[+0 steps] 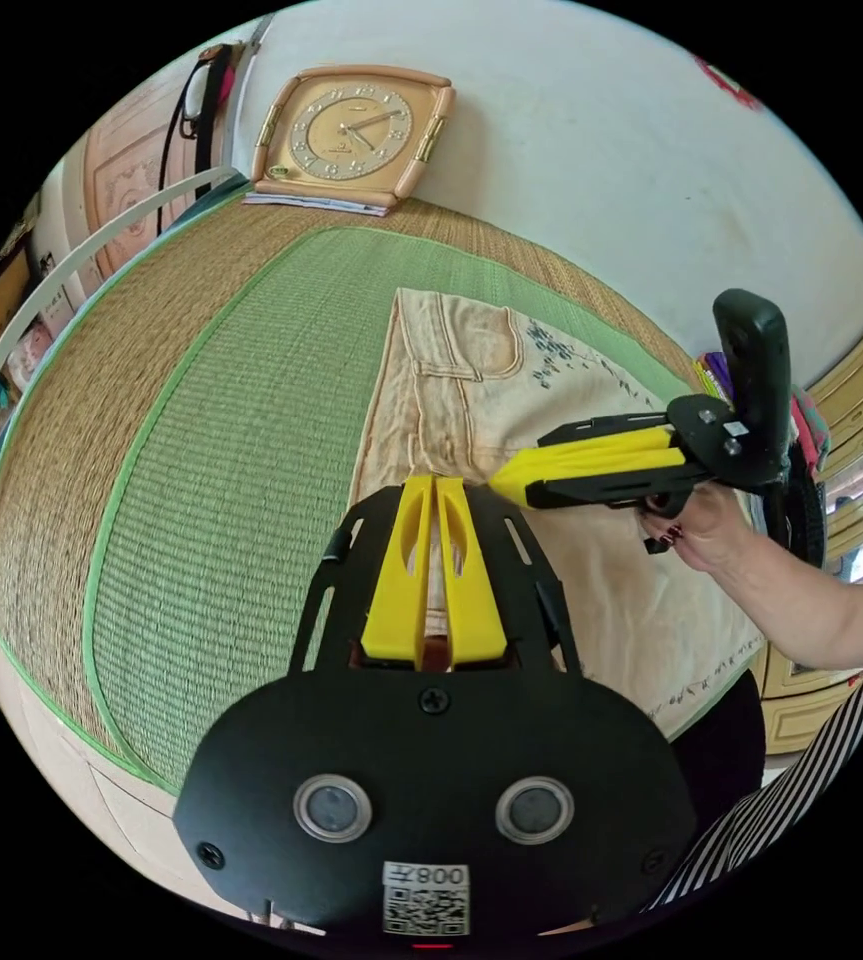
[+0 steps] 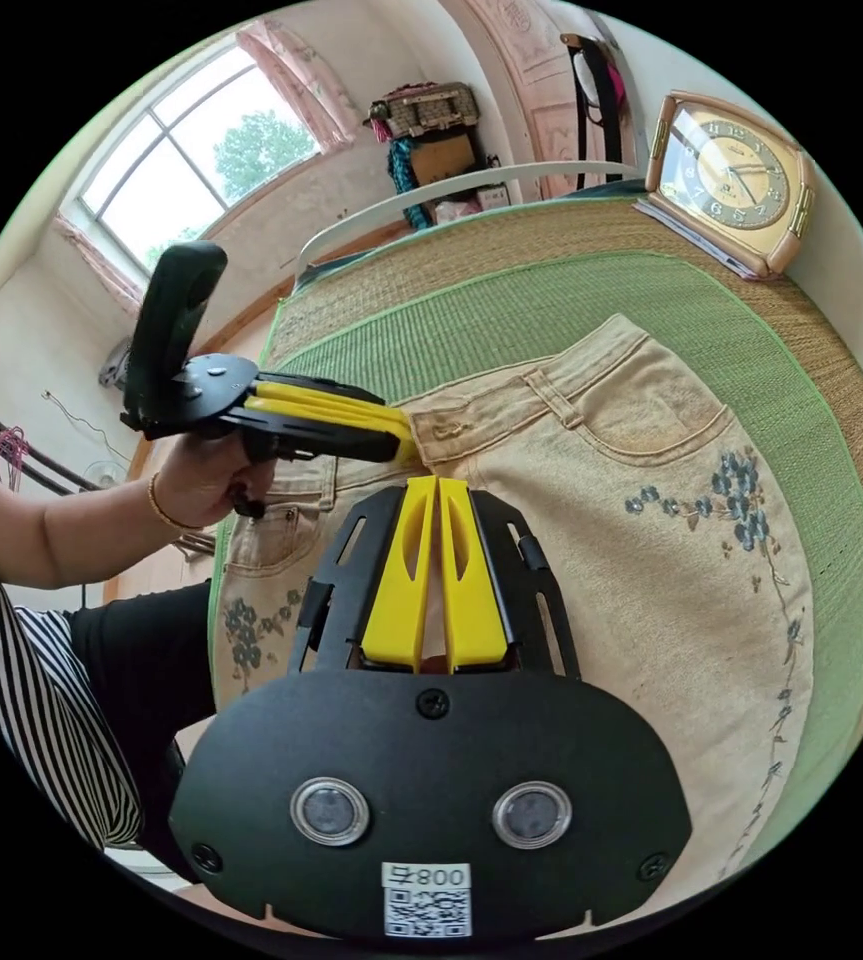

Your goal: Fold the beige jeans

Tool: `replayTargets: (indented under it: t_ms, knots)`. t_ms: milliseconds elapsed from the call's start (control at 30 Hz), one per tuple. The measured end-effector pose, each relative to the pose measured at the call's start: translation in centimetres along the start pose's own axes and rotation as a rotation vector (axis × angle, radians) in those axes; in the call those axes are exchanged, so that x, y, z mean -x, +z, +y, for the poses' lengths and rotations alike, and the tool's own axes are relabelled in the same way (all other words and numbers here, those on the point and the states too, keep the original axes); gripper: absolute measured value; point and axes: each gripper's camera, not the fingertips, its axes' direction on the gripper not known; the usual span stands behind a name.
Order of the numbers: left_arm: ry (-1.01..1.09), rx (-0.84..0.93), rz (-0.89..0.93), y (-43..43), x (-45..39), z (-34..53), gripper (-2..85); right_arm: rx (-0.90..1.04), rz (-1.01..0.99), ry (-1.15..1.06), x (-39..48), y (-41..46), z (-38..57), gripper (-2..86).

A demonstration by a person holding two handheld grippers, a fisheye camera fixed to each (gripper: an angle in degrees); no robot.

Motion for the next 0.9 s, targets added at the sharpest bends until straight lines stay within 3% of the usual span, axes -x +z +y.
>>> replayTargets:
  t_ms: [133, 300, 467, 633, 733, 900]
  knots:
    - [0.046, -0.079, 0.037, -1.2, -0.9, -0.6, 0.2, 0.015, 0.03, -0.011, 0.2, -0.2, 0.0, 0.4]
    - [0.081, 0.058, 0.0, 0.9, -1.3, -1.7, 0.2, 0.009, 0.03, 0.011, 0.1, -0.9, 0.2, 0.5]
    - [0.066, 0.055, 0.051, 0.8, -0.7, -2.1, 0.2, -0.061, -0.025, 0.123, -1.6, -4.3, 2.0, 0.3]
    - [0.074, 0.057, 0.053, 0.7, -0.9, -2.9, 0.1, -0.082, 0.094, 0.274, -3.2, -8.2, 6.0, 0.2]
    - [0.08, 0.066, 0.056, 0.7, -1.0, -3.4, 0.1, 0.046, 0.109, 0.259, -3.0, -6.1, 6.6, 0.2]
    - [0.101, 0.075, 0.045, 0.4, -1.4, -4.3, 0.1, 0.011, 0.239, 0.227, -1.4, -6.7, 7.0, 0.2]
